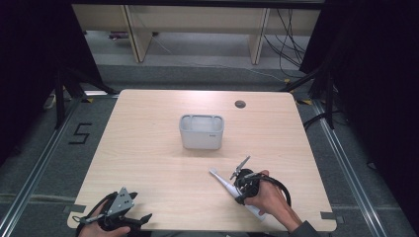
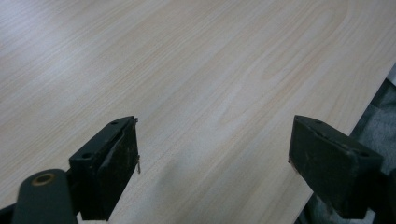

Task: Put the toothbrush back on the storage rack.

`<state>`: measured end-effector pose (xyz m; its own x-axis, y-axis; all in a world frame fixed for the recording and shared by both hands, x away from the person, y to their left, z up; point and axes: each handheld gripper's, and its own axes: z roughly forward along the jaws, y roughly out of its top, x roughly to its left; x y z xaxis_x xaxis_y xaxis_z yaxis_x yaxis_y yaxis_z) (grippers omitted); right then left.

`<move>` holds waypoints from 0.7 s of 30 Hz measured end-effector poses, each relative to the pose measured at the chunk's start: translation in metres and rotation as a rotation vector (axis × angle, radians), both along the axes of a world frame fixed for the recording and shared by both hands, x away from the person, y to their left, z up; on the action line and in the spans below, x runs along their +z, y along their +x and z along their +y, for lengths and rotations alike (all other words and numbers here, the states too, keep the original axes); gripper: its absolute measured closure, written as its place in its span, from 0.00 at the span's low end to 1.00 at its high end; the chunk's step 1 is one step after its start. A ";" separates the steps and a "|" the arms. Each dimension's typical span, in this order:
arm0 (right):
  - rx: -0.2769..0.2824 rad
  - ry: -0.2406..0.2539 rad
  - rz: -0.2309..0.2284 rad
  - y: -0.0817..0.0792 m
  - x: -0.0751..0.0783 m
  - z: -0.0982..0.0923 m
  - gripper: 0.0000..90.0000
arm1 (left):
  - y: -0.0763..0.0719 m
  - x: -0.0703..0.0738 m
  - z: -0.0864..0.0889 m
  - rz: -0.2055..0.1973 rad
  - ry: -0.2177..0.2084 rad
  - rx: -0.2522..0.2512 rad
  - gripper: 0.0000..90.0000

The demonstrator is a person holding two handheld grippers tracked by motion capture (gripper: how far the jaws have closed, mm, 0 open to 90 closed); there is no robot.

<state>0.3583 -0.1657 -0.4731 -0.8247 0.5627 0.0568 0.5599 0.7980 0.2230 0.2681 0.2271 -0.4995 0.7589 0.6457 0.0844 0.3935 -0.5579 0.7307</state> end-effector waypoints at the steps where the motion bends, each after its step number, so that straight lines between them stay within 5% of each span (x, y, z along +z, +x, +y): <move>1: -0.009 -0.009 0.007 0.000 0.000 0.001 0.69 | 0.000 0.000 0.000 0.002 0.000 0.002 0.17; 21: 0.049 -0.140 0.048 0.007 -0.001 0.015 0.73 | 0.000 0.000 0.000 -0.012 0.006 0.013 0.17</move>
